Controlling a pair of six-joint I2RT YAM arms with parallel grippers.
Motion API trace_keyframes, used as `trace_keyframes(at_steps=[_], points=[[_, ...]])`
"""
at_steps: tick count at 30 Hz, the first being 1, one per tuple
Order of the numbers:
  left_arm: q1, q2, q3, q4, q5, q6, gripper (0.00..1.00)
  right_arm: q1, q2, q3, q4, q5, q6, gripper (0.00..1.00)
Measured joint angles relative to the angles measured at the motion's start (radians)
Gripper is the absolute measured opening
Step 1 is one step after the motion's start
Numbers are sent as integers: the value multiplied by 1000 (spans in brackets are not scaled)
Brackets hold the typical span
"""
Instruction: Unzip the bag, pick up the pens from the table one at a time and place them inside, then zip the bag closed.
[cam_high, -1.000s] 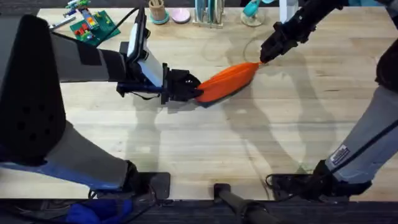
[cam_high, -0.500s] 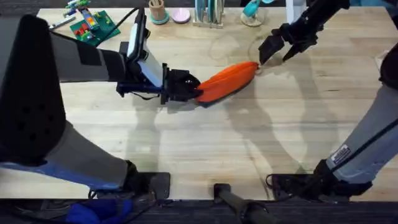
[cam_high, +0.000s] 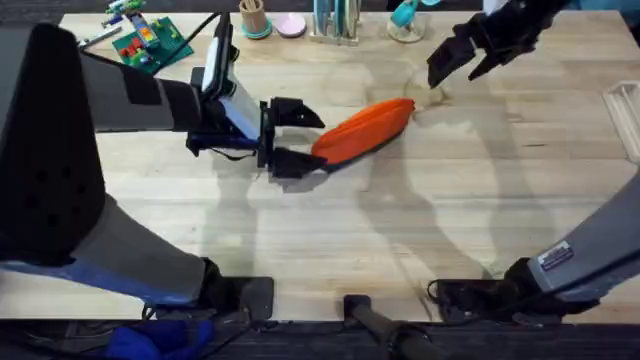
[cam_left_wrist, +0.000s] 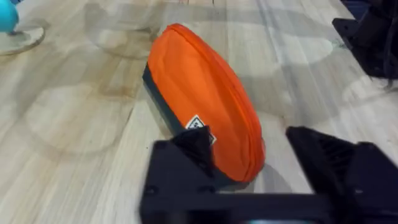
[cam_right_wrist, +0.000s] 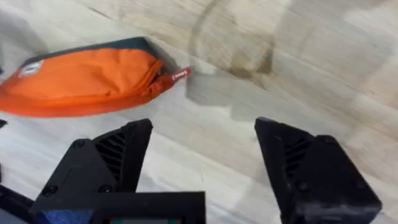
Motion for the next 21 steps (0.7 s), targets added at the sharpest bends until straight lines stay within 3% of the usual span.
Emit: trace_keyframes(at_steps=[2, 4, 21], points=[[0, 0, 0, 0, 0, 0, 947, 0, -21, 0, -11, 0, 0, 996], [0, 0, 0, 0, 1, 0, 991, 2, -36, 0, -23, 0, 0, 995], [4, 0, -1, 47, 12, -16, 995, 131, -114, 2, -67, 4, 5, 996]])
